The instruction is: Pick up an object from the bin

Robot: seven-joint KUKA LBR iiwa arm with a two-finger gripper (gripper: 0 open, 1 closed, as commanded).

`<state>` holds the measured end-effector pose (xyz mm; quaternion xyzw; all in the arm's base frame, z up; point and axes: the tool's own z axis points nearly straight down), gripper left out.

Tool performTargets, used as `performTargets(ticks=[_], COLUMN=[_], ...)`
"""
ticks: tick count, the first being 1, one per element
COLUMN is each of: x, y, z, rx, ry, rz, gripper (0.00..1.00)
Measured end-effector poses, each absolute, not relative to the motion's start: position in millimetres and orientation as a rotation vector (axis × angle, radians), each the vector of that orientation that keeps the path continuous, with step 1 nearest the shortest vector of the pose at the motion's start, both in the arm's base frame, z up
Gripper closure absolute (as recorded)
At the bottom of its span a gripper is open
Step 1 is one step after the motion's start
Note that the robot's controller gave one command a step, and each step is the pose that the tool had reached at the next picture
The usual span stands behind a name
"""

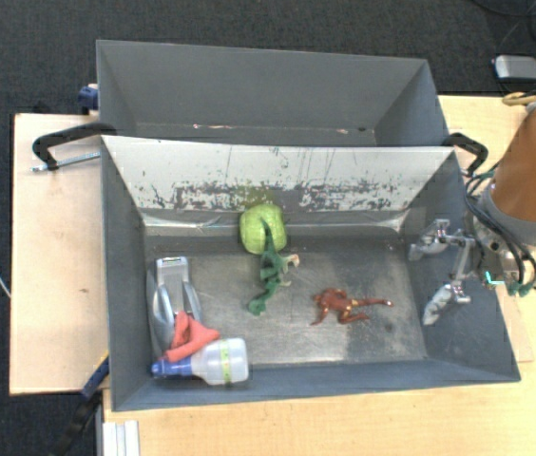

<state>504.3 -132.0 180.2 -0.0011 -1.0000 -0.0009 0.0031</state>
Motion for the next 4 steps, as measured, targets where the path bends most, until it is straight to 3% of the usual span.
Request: performTargets(ticks=[1, 2, 3, 4], x=[506.2, 501.1, 503.4, 512.8], y=[-131, -80, -65, -26], z=[184, 99, 77, 113], rx=[0.000, 0.100, 0.108, 0.027], ry=[-3.144, -3.145, -3.142, -3.150], rz=[0.000, 0.000, -0.002, -0.003], gripper=[0.00, 0.00, 0.00, 0.00])
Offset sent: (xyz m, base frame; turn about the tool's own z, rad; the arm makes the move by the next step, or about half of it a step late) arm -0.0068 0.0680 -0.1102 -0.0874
